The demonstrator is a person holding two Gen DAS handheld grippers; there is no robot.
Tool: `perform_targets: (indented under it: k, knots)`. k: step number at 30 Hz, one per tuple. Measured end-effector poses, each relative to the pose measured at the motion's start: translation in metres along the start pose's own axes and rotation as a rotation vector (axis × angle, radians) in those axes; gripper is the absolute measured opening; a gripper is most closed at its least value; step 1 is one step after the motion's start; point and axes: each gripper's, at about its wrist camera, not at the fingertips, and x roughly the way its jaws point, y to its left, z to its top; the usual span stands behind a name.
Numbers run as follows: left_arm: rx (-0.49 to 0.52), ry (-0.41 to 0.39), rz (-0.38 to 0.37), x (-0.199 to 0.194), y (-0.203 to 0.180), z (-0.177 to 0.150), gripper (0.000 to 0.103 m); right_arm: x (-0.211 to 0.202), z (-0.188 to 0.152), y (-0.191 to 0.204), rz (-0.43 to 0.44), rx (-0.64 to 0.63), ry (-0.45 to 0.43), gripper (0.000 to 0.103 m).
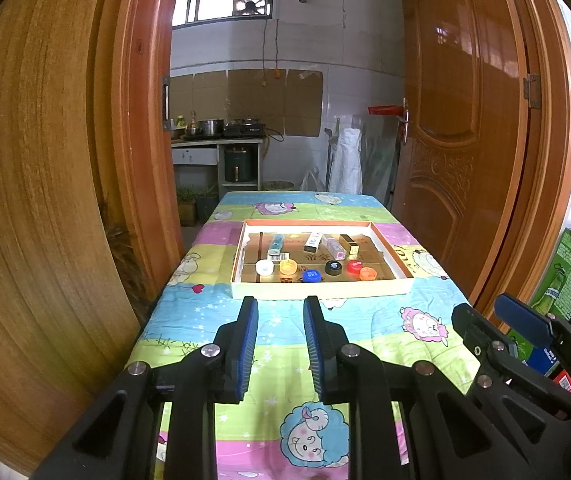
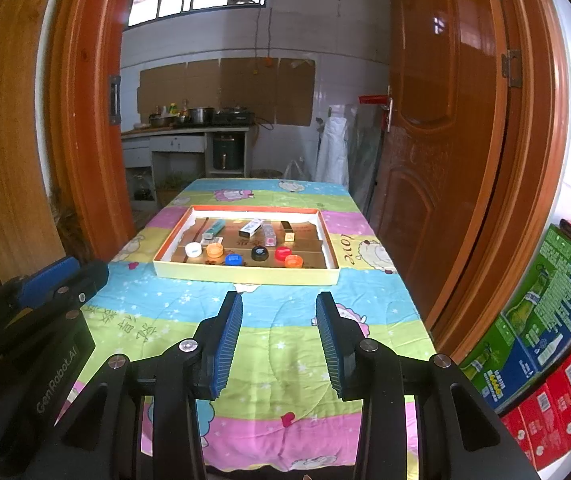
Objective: Organize rigid objects
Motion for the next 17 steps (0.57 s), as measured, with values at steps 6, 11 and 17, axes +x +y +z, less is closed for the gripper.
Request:
perform_targets:
  k: [6, 11, 17]
  knots:
    - [0.001, -0.001, 0.0, -0.0012, 0.0008, -0.0006, 0.023, -0.0019, -0.0004, 0.0032, 0.0, -0.006, -0.002, 0.04]
    - [0.005, -0.012, -0.006, -0.005, 0.0, -0.0023, 0.023, -0.0026, -0.0008, 0.0039, 0.001, -0.007, -0.003, 0.04]
    - [-0.003, -0.009, -0.018, -0.0053, 0.0006, -0.0028, 0.023, -0.0027, -0.001, 0.0042, 0.0, -0.006, -0.003, 0.04]
